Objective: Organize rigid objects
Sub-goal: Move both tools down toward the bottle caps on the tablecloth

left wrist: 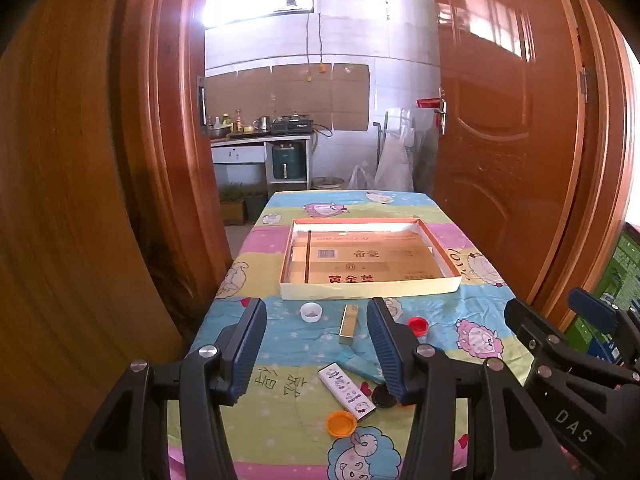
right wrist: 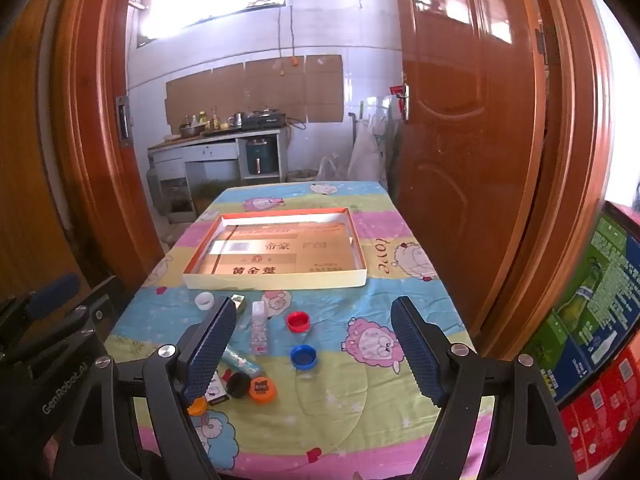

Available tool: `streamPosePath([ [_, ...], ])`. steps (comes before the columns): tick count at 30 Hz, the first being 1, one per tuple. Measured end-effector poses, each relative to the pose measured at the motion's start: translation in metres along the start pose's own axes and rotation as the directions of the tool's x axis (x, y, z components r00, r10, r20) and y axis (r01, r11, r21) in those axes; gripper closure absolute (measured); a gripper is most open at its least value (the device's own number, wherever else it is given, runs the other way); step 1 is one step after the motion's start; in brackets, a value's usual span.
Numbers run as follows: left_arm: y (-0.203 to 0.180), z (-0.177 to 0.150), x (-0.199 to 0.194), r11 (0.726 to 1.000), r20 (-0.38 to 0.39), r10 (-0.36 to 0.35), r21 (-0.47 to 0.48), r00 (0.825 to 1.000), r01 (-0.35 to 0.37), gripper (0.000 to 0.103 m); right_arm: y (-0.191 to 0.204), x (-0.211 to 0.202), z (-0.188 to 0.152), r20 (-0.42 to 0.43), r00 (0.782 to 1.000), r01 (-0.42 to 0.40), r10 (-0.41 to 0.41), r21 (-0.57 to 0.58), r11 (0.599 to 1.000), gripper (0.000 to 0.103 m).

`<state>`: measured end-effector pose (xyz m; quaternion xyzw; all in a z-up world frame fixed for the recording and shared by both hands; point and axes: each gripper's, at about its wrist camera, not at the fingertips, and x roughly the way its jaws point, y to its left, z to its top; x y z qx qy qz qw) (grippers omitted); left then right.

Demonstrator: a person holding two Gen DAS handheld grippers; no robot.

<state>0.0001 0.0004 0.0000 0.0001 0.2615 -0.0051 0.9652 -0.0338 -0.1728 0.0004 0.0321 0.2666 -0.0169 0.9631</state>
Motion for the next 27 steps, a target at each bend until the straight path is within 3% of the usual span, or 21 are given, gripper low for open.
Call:
streamPosePath([
  [10,0.007,-0.001,-0.003,1.000,-0.004,-0.024,0.000,1.000,0.024,0.050,0.000,0.000,0.000,-0.002,1.000,0.004,-0.004,-0.009,1.000,0.022],
  [15,-0.004,-0.002,0.000,1.000,-0.009,0.007,0.004,1.000,-0.007,0.050,0.003,0.003,0.000,0.002,1.000,0.004,-0.004,-0.012,1.000,0.022],
  [27,0.015,0.000,0.004,0.999,-0.012,0.046,-0.022,0.999,-0.046,0.050,-0.003,-0.002,0.002,0.007,1.000,0.016,-0.016,-0.002,1.000,0.022],
])
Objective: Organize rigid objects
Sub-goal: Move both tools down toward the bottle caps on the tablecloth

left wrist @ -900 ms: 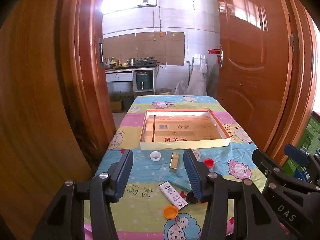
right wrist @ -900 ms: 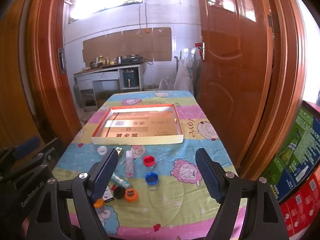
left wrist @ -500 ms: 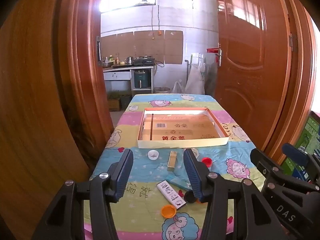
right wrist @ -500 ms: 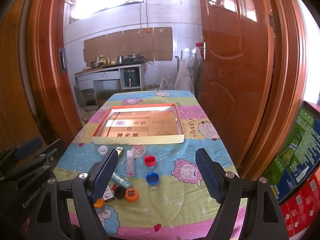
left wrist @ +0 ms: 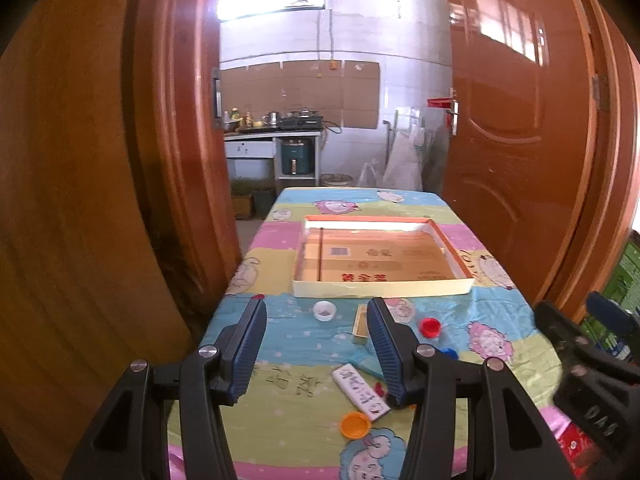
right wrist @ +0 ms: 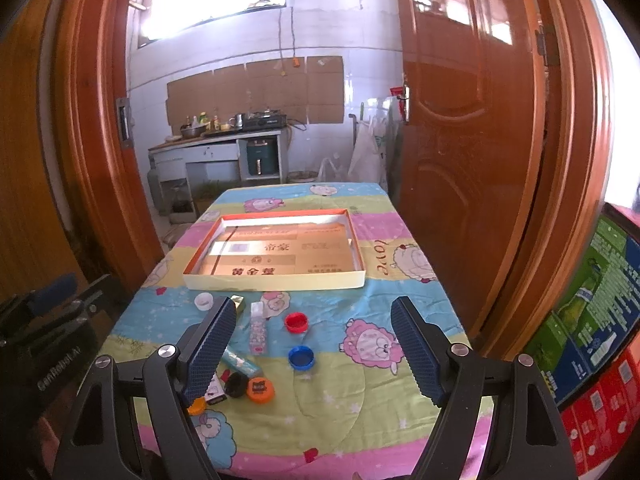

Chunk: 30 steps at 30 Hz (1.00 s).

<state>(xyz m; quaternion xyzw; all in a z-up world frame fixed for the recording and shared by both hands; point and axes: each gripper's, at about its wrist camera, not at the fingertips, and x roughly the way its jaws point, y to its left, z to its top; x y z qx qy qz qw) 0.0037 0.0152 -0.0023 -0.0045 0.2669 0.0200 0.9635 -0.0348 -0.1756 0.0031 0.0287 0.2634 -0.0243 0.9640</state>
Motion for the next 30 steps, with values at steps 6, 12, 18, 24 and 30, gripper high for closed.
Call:
streamPosePath([
  [6,0.009,-0.002,0.002,1.000,-0.002,0.023,-0.012,1.000,-0.023,0.050,-0.004,0.001,-0.001,-0.005,1.000,-0.001,0.001,0.012,1.000,0.022],
  [12,0.008,-0.003,0.006,1.000,-0.016,0.002,0.001,1.000,-0.002,0.050,-0.005,0.006,-0.003,-0.016,1.000,-0.004,0.004,0.011,1.000,0.022],
  [18,0.011,-0.017,0.015,0.998,-0.058,-0.064,-0.004,0.996,0.064,0.050,-0.012,0.014,-0.008,-0.035,0.999,0.013,-0.012,0.017,1.000,0.022],
  [24,0.007,-0.052,0.037,0.977,-0.169,-0.191,0.057,0.967,0.203,0.050,-0.012,0.026,-0.020,-0.061,0.998,0.001,-0.001,0.003,1.000,0.022],
  [30,-0.001,-0.084,0.058,0.952,-0.269,-0.263,0.085,0.926,0.295,0.050,-0.014,0.039,-0.031,-0.103,0.995,0.000,0.002,0.012,1.000,0.022],
])
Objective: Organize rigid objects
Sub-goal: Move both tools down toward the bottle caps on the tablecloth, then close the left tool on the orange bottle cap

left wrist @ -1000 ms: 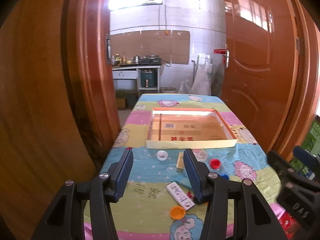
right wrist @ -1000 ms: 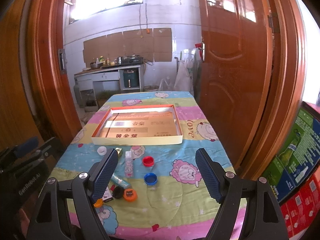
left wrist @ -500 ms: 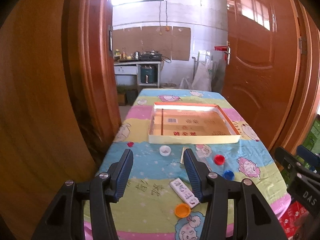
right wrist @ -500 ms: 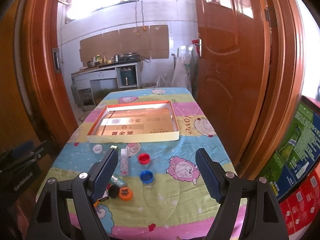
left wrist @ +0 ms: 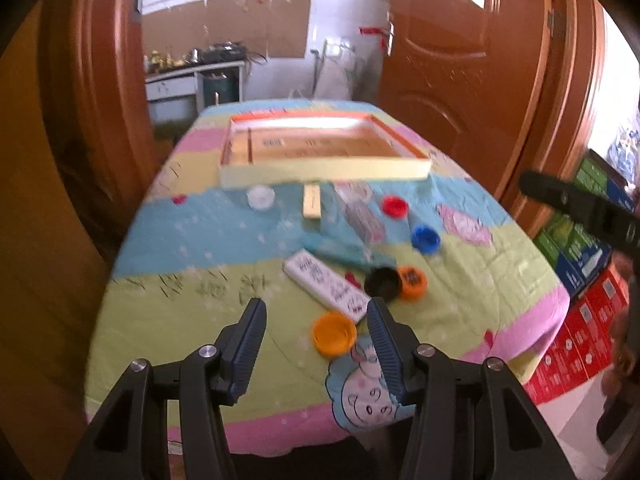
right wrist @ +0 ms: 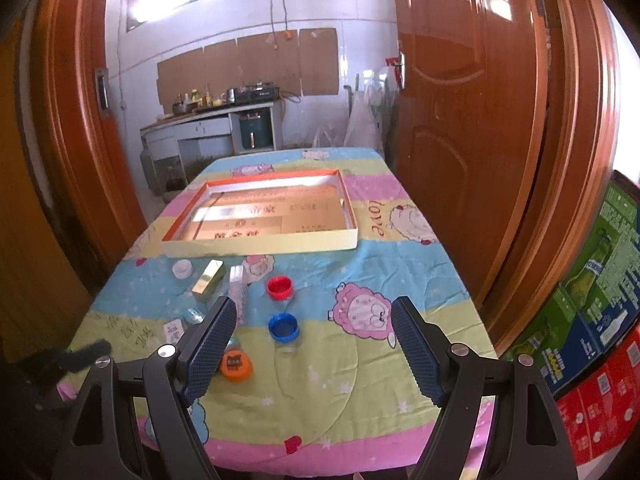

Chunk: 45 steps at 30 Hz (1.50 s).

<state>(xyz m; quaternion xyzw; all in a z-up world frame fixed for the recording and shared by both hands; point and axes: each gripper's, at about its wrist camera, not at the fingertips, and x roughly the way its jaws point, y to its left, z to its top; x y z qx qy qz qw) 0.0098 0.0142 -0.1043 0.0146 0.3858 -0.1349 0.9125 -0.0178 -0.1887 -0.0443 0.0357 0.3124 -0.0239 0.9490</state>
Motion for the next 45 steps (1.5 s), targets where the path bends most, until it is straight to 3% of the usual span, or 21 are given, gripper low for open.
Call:
streamPosePath([
  [11,-0.012,-0.019,0.029,0.995,-0.052,-0.001,0.099,0.999,0.006,0.050,-0.002,0.018,-0.005,-0.041,0.999,0.008,-0.008,0.004,1.000,0.022],
  [13,-0.012,-0.021,0.035,0.995,-0.064,-0.001,0.097,0.998,0.007,0.055,-0.002,0.021,-0.007,-0.048,0.999,0.009,-0.009,0.000,1.000,0.022],
  [18,-0.010,-0.021,0.038,0.994,-0.035,0.004,0.111,0.999,0.000,0.059,-0.006,0.035,-0.014,-0.095,0.995,0.006,-0.006,-0.004,1.000,0.022],
  [21,-0.005,-0.021,0.037,0.995,-0.016,0.020,0.103,1.000,-0.018,0.073,-0.008,0.048,-0.023,-0.126,0.991,-0.038,0.037,-0.005,0.999,0.022],
  [28,0.007,-0.014,0.036,0.992,0.024,0.079,0.095,0.997,-0.081,0.073,0.005,0.078,-0.031,-0.174,0.983,-0.068,0.052,-0.083,0.994,0.023],
  [35,0.021,-0.003,0.030,0.998,0.044,0.054,0.036,0.998,-0.056,0.073,0.012,0.117,-0.026,-0.223,0.973,-0.084,0.058,-0.109,0.990,0.035],
  [42,0.028,0.012,0.026,0.999,0.049,0.053,0.006,0.997,-0.054,0.073,0.022,0.135,-0.030,-0.257,0.964,-0.103,0.064,-0.142,0.984,0.037],
  [44,0.028,0.016,0.026,0.999,0.052,0.054,0.003,0.997,-0.054,0.073,0.022,0.138,-0.030,-0.263,0.962,-0.115,0.074,-0.142,0.983,0.045],
  [45,0.028,0.017,0.026,0.999,0.051,0.054,0.002,0.997,-0.054,0.073,0.023,0.137,-0.030,-0.256,0.964,-0.115,0.076,-0.144,0.983,0.056],
])
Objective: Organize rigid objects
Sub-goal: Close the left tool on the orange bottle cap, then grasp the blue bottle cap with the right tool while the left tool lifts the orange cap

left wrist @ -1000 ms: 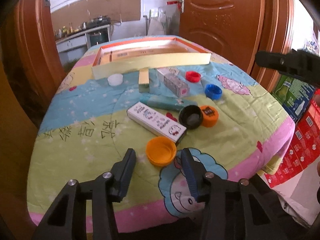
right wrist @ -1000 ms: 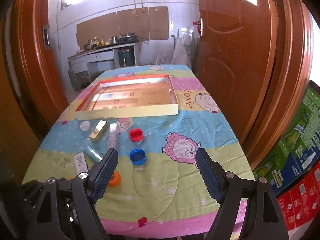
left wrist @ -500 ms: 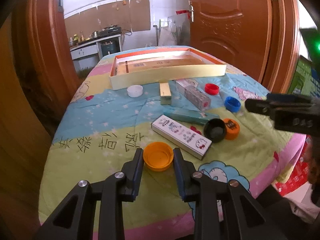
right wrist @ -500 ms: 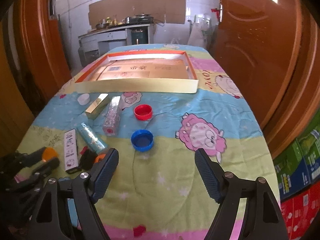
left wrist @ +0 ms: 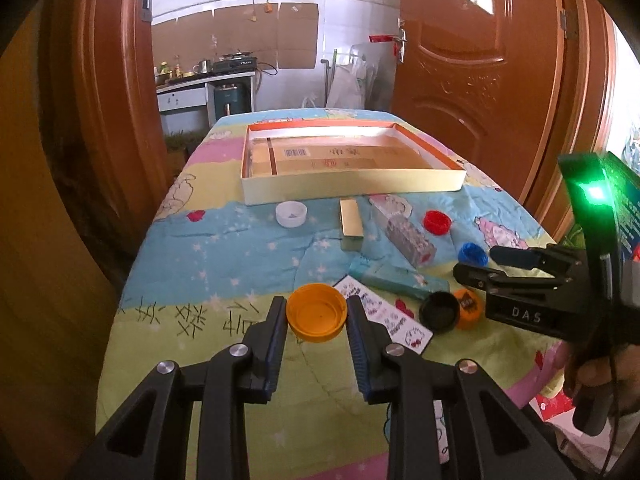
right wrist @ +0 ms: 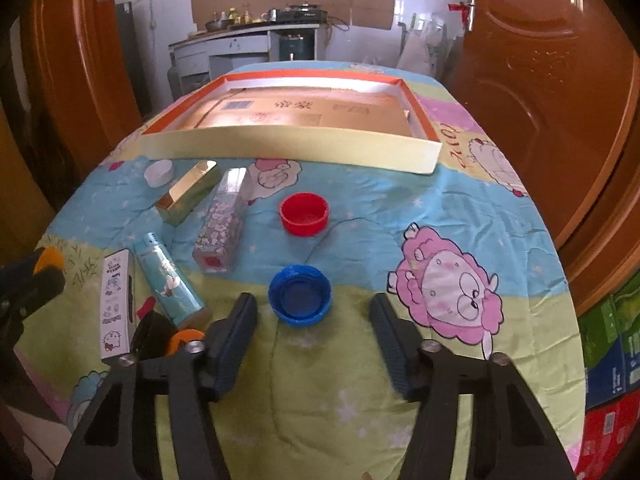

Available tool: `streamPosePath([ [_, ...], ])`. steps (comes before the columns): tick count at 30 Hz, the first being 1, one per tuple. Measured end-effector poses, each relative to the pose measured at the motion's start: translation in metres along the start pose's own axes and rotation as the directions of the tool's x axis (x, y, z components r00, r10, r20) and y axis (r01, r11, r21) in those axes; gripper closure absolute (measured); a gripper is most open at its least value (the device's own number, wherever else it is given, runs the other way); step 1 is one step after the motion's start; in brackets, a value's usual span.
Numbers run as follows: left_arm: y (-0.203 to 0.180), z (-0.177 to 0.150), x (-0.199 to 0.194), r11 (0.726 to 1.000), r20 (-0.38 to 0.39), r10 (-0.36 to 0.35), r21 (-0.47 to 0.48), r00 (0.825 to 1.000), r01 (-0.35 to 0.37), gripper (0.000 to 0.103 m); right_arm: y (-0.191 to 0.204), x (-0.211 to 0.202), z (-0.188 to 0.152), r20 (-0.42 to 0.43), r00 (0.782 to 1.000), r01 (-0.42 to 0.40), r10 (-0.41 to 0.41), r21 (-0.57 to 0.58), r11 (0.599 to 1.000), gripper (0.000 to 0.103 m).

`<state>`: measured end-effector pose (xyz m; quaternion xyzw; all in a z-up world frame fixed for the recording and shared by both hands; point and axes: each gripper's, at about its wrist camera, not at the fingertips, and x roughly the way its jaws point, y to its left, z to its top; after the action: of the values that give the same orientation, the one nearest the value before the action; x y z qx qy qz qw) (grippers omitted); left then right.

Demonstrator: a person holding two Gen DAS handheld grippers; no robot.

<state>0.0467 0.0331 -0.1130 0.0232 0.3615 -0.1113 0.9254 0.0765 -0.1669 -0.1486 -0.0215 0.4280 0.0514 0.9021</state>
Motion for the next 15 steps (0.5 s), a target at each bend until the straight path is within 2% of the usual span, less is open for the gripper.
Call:
streamPosePath([
  [2,-0.001,0.003,0.001,1.000,-0.004,-0.003,-0.004,1.000,0.003,0.073,0.000,0.000,0.002,0.007,1.000,0.003,-0.003,-0.007,1.000,0.072],
  [8,-0.001,0.015,0.005,0.999,0.001,-0.029,-0.025,1.000,0.029,0.073,-0.001,-0.001,0.004,0.003,1.000,0.003,-0.003,0.006,1.000,0.072],
  [15,-0.003,0.030,0.009,0.998,0.016,-0.043,-0.041,0.999,0.044,0.073,-0.003,-0.020,0.014,0.045,0.999,-0.012,0.010,0.027,1.000,0.072],
])
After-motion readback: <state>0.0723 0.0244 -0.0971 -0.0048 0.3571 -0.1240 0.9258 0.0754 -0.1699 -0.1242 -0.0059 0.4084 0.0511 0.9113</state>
